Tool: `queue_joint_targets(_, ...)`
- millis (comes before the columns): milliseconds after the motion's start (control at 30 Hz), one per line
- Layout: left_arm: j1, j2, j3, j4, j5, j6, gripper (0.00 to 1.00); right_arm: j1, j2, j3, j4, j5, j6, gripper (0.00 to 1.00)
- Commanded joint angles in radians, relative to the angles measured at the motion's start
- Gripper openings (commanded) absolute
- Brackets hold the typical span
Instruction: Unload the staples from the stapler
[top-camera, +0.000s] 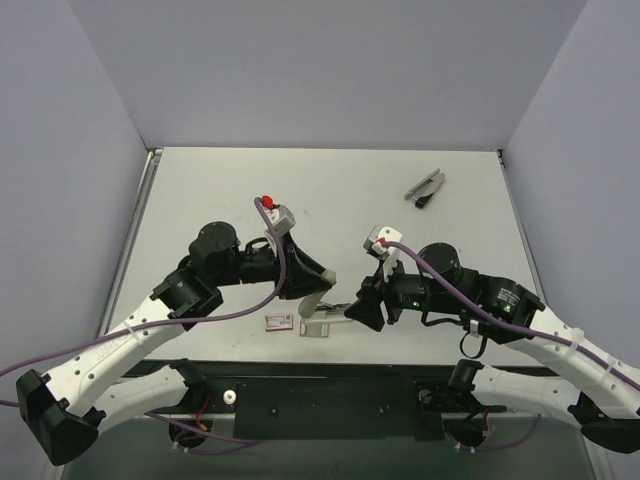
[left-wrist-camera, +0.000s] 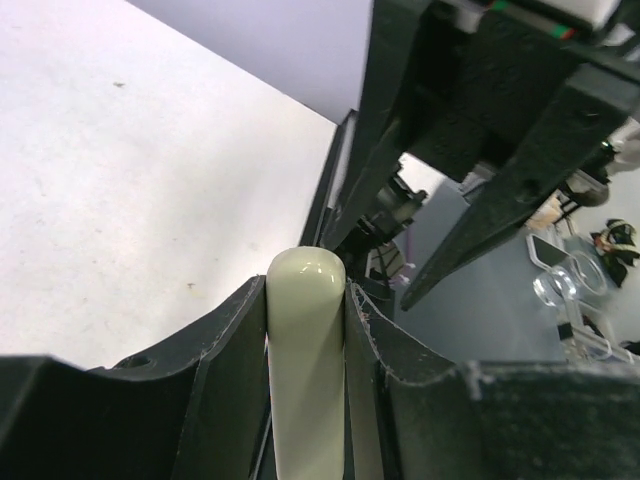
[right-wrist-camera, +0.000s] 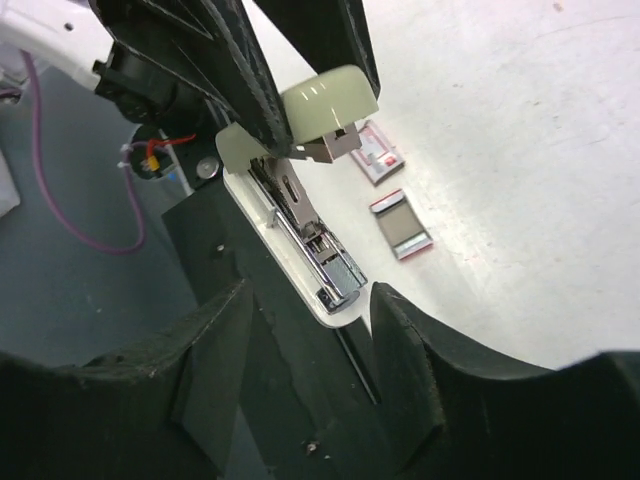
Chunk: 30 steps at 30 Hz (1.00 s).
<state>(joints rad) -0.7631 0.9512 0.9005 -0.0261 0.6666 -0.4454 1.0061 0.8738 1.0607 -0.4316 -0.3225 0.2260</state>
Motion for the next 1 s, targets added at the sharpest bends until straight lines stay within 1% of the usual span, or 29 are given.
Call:
queue_joint_targets(0,0.008,0.024,0.072,-0.007,-0.111,0.034,0.0,-0.04,0.016,0.077,-0.052,0.118,-0.069,0.47)
queue_joint_targets(67,0.01,0.053,0.087,-0.015,-0.139,0.033,0.0,-0.083,0.034,0.094,-0.05,0.125,-0.065,0.48)
queue_joint_targets(133,0.01,0.084,0.104,-0.018,-0.173,0.028,0.0,-0.161,0.068,0.113,-0.049,0.123,-0.045,0.42)
queue_joint_targets(167,0.01,0.104,0.113,-0.015,-0.195,0.024,0.0,-0.178,0.092,0.12,-0.048,0.123,-0.033,0.35)
queue_joint_targets(267,0.022,0.139,0.117,0.011,-0.223,0.008,0.0,-0.243,0.146,0.125,-0.026,0.175,0.002,0.23)
queue_joint_targets(300,0.036,0.159,0.112,0.055,-0.214,-0.01,0.0,-0.253,0.175,0.125,-0.012,0.177,0.018,0.15)
queue_joint_targets(367,0.06,0.193,0.114,0.089,-0.194,-0.045,0.0,-0.287,0.212,0.121,0.017,0.171,0.047,0.0)
queue_joint_targets(500,0.109,0.244,0.107,0.155,-0.186,-0.082,0.0,-0.311,0.238,0.079,0.117,0.157,0.081,0.0)
queue_joint_targets(600,0.142,0.29,0.101,0.218,-0.154,-0.124,0.0,-0.336,0.257,0.047,0.175,0.16,0.095,0.0)
queue_joint_targets(667,0.168,0.317,0.092,0.27,-0.125,-0.173,0.0,-0.36,0.271,0.015,0.234,0.139,0.11,0.0)
queue_joint_targets(700,0.177,0.325,0.09,0.281,-0.122,-0.18,0.0,-0.38,0.272,-0.016,0.291,0.108,0.114,0.0)
queue_joint_targets(767,0.188,0.345,0.084,0.313,-0.116,-0.197,0.0,-0.402,0.284,-0.051,0.374,0.082,0.13,0.0)
queue_joint_targets(833,0.194,0.366,0.084,0.334,-0.111,-0.207,0.0,-0.42,0.309,-0.065,0.422,0.062,0.133,0.0)
queue_joint_targets(967,0.206,0.414,0.09,0.377,-0.088,-0.231,0.0,-0.446,0.373,-0.061,0.514,0.034,0.139,0.0)
